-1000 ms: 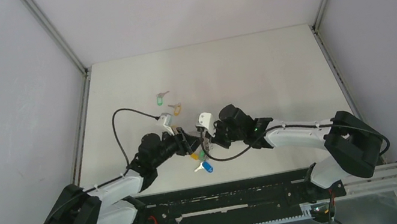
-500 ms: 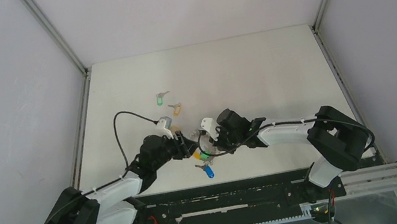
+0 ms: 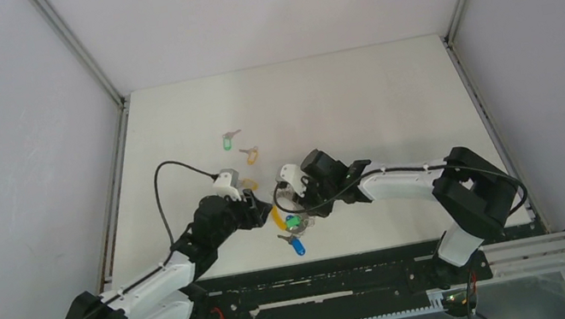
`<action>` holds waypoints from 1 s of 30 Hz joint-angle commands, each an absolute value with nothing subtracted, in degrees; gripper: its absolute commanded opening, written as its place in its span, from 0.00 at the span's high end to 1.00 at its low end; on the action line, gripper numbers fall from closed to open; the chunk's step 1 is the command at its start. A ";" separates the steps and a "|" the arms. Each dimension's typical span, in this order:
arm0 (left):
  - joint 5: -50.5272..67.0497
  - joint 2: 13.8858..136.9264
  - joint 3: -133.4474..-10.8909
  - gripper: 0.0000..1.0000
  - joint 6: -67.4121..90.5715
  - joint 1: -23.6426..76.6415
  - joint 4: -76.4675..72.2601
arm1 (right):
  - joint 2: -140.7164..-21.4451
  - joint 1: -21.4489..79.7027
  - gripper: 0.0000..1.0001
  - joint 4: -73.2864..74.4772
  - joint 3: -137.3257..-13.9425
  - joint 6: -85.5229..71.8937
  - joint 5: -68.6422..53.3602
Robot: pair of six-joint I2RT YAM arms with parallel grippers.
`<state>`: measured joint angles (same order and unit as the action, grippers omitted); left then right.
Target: Put the keys on the keyring
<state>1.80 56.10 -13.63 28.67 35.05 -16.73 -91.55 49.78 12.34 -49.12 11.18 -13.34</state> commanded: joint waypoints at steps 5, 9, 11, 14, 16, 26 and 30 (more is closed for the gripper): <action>1.95 55.13 -14.44 0.40 25.91 34.63 -17.03 | -89.20 48.73 0.82 14.32 -51.33 10.04 -17.05; 2.73 55.82 -14.58 0.40 25.97 34.63 -17.45 | -90.74 47.39 0.82 14.14 -51.31 9.64 -19.26; 3.19 56.12 -14.66 0.40 25.93 34.63 -17.56 | -91.09 46.76 0.82 13.32 -51.01 9.61 -19.66; 3.63 56.69 -14.68 0.40 25.99 34.68 -17.90 | -91.82 46.12 0.81 12.34 -50.95 9.84 -19.86; 3.92 57.24 -14.89 0.40 25.99 34.63 -18.18 | -92.46 45.77 0.82 11.80 -50.94 10.11 -20.73; 4.91 58.83 -15.53 0.40 26.10 34.63 -18.76 | -94.75 45.70 0.86 11.58 -51.25 11.45 -25.20; 5.42 59.48 -15.81 0.40 26.15 34.63 -18.96 | -96.18 45.62 0.88 10.36 -51.60 11.53 -26.24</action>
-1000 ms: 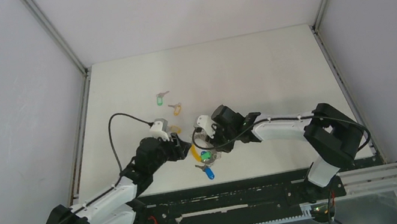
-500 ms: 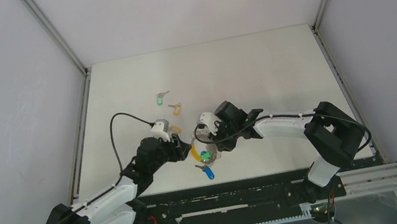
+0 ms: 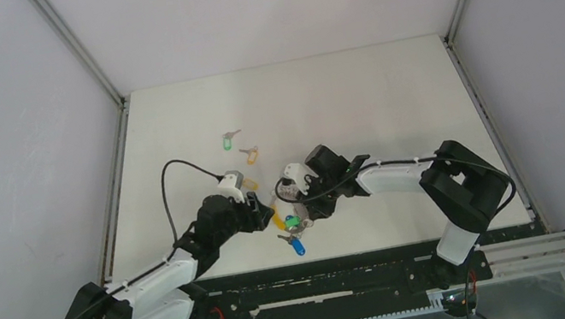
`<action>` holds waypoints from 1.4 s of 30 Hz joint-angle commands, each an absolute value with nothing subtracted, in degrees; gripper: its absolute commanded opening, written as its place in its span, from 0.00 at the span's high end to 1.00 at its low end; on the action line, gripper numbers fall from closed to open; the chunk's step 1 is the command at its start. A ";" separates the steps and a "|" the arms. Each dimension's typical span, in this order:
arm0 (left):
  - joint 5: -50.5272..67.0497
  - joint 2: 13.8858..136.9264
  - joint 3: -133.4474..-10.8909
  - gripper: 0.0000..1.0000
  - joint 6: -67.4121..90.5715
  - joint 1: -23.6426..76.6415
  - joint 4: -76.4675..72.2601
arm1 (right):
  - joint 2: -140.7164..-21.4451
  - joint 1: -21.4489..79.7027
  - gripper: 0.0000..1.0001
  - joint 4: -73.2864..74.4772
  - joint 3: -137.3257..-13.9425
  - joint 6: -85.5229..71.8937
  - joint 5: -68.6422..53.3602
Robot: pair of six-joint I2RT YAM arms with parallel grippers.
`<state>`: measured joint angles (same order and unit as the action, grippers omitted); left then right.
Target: Put the keys on the keyring
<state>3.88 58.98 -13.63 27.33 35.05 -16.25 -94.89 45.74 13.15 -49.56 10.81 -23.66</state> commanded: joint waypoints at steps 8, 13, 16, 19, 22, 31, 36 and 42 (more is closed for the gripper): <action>5.69 59.52 -15.82 0.40 26.24 34.63 -18.98 | -97.76 45.41 0.84 11.18 -52.65 11.63 -26.59; 5.93 60.34 -15.77 0.40 26.30 34.64 -19.53 | -97.92 44.45 0.82 11.49 -52.65 10.94 -29.12; 6.67 61.53 -15.74 0.44 26.71 34.63 -20.65 | -97.83 43.81 0.80 11.39 -52.65 10.45 -32.61; 7.62 63.02 -15.73 0.52 27.67 34.66 -21.87 | -97.82 43.31 0.80 11.01 -52.65 9.82 -35.18; 8.26 64.45 -15.52 0.64 28.78 34.63 -22.75 | -97.95 42.82 0.80 10.74 -52.65 9.06 -37.08; 8.63 67.50 -15.02 0.69 31.44 34.64 -24.18 | -99.21 42.45 0.82 10.64 -52.65 7.58 -36.97; 8.96 68.69 -15.14 0.69 31.75 34.66 -24.63 | -100.28 42.45 0.84 10.23 -53.17 6.85 -35.41; 9.56 70.43 -15.03 0.70 32.41 34.72 -25.98 | -99.99 42.63 0.88 9.05 -53.21 6.98 -36.03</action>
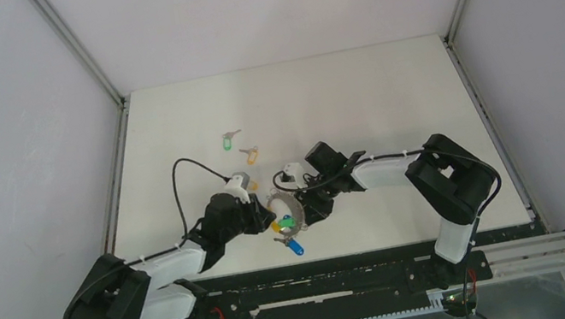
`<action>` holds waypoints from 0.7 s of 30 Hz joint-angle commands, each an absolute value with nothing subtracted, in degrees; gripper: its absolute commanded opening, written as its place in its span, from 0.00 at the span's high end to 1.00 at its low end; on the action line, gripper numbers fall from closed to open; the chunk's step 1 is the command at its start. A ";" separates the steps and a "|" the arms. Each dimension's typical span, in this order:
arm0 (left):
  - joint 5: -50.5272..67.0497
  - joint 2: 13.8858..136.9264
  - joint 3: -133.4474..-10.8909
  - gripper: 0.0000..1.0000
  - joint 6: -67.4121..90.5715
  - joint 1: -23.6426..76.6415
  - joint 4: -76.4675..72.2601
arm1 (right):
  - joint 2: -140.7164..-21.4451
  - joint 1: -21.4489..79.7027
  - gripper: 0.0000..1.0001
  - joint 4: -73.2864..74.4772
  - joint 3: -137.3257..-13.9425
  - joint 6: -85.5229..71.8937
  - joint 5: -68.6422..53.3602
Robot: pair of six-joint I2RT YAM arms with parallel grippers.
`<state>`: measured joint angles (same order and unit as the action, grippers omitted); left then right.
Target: Put the keys on the keyring
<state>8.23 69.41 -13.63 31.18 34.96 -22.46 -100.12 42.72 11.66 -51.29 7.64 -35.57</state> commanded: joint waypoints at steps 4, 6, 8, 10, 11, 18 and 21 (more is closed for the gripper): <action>10.21 71.18 -15.07 0.71 32.67 34.72 -26.72 | -98.87 42.92 0.97 8.48 -53.17 7.60 -36.36; 10.31 70.65 -14.83 0.71 32.73 34.63 -27.23 | -97.31 43.18 1.00 8.77 -53.17 8.32 -35.27; 10.09 68.94 -14.05 0.70 32.91 34.69 -28.45 | -95.25 43.68 1.00 8.54 -52.73 9.29 -32.88; 9.97 66.64 -13.34 0.68 32.93 34.63 -29.61 | -92.43 44.12 1.00 7.39 -51.61 10.42 -29.74; 9.95 65.15 -13.09 0.67 32.76 34.63 -30.16 | -90.98 44.28 1.00 6.79 -51.07 11.23 -28.61; 8.65 54.26 -12.40 0.58 27.74 34.54 -30.81 | -81.12 45.51 1.00 0.92 -46.09 16.52 -22.66; 9.25 51.74 -11.94 0.56 24.09 34.37 -32.53 | -78.12 45.57 1.00 -3.67 -42.78 18.15 -22.63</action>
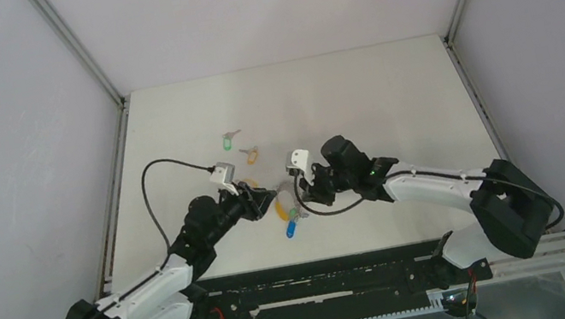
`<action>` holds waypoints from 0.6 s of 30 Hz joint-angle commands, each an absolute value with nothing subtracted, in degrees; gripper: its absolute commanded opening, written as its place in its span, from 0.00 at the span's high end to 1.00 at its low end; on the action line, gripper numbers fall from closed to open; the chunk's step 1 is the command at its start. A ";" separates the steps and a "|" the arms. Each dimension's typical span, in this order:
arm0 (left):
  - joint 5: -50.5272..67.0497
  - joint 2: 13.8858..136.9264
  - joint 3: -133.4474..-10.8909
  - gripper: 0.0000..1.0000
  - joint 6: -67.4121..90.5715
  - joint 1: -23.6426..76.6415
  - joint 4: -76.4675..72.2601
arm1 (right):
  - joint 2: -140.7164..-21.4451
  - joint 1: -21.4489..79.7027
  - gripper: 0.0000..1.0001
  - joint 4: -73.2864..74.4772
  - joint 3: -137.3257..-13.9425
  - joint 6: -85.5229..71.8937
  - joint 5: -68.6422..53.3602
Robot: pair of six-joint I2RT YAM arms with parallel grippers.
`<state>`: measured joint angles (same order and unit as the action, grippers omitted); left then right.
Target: Put the keys on the keyring
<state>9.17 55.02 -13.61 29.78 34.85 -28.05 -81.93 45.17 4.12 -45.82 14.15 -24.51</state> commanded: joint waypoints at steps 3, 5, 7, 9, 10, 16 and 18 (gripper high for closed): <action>11.63 50.79 -10.47 0.55 22.20 34.28 -38.41 | -76.20 45.48 1.00 -8.82 -40.36 19.50 -23.14; 13.80 51.36 -9.65 0.55 21.38 34.28 -43.43 | -74.87 45.17 1.00 -12.96 -38.40 20.01 -24.58; 16.30 52.84 -9.35 0.54 20.89 34.35 -46.80 | -73.52 44.60 1.00 -16.96 -36.46 20.61 -26.82; 17.63 54.78 -9.82 0.53 20.58 34.28 -48.35 | -72.21 43.95 1.00 -20.57 -34.44 21.51 -28.74; 18.62 55.76 -10.25 0.52 20.57 34.29 -48.76 | -71.67 43.64 1.00 -21.86 -33.77 21.84 -29.47; 25.43 63.02 -12.66 0.51 22.65 34.69 -53.91 | -70.93 42.46 1.00 -23.25 -33.31 22.51 -31.57; 25.70 64.65 -13.23 0.51 22.68 35.16 -54.00 | -70.97 42.36 1.00 -22.93 -33.35 22.57 -31.60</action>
<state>21.41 62.22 -10.39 22.90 34.63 -48.23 -72.60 42.74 -17.43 -32.82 21.32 -29.28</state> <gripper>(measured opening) 0.485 0.003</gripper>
